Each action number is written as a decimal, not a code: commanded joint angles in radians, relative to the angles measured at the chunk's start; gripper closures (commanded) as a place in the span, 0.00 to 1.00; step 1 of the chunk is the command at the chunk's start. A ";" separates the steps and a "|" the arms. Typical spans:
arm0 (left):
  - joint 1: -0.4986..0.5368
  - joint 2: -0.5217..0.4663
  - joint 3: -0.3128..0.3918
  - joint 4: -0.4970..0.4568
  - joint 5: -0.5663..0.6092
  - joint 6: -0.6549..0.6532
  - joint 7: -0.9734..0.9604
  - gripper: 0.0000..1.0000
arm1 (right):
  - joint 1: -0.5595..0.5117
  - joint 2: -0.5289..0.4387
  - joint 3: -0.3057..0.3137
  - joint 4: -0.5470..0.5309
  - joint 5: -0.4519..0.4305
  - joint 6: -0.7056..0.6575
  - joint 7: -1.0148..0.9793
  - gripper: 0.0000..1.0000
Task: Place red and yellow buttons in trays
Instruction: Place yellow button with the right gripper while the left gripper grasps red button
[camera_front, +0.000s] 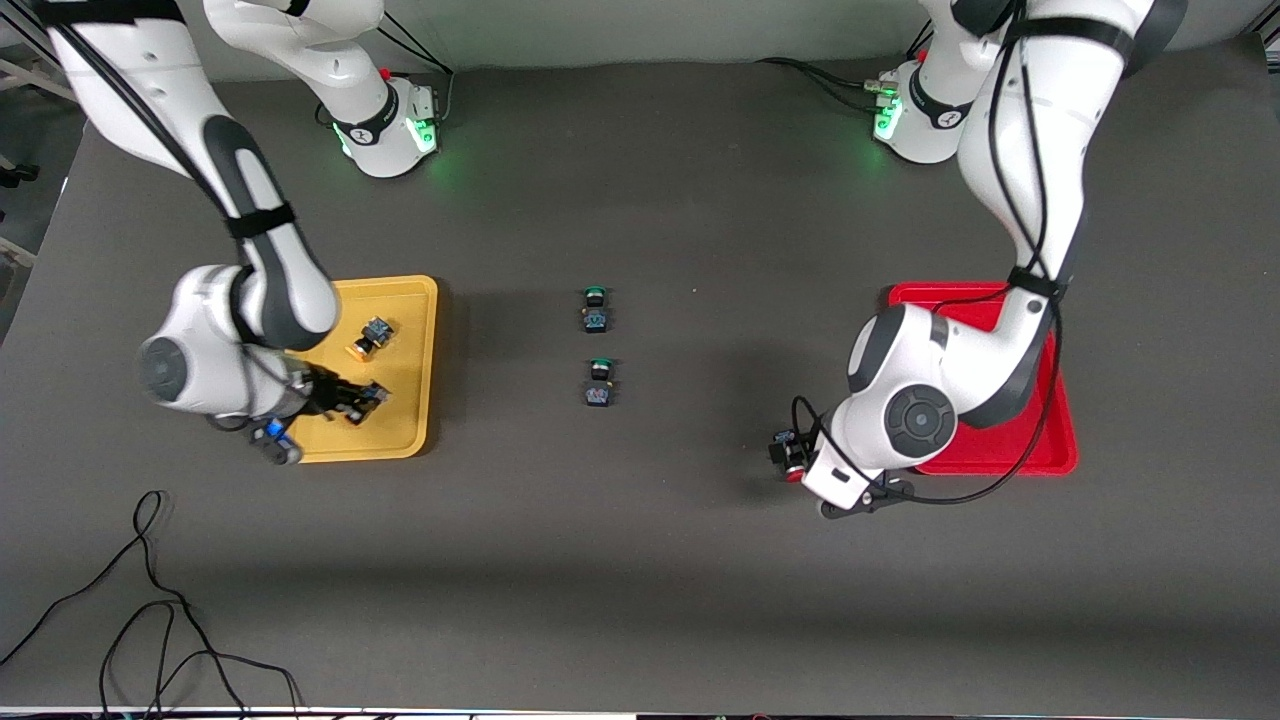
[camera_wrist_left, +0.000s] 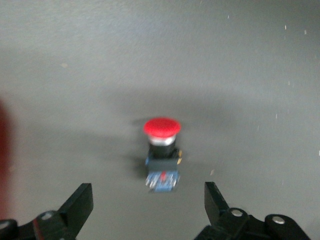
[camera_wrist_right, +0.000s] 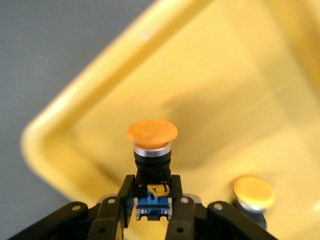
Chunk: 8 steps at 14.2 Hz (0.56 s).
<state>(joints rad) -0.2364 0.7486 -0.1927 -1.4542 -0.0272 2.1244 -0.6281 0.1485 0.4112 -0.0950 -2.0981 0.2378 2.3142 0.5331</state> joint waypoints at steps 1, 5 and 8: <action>-0.043 0.051 0.009 0.035 0.012 0.054 -0.064 0.02 | 0.000 -0.031 -0.011 -0.033 0.028 0.037 -0.088 0.62; -0.047 0.064 0.009 -0.017 0.020 0.135 -0.067 0.10 | -0.026 -0.155 -0.009 0.015 0.018 -0.081 -0.088 0.00; -0.046 0.064 0.009 -0.034 0.035 0.146 -0.061 0.19 | -0.029 -0.344 -0.006 0.090 -0.033 -0.266 -0.110 0.00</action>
<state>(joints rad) -0.2717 0.8236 -0.1930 -1.4689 -0.0113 2.2542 -0.6685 0.1257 0.2283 -0.1040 -2.0148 0.2317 2.1444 0.4600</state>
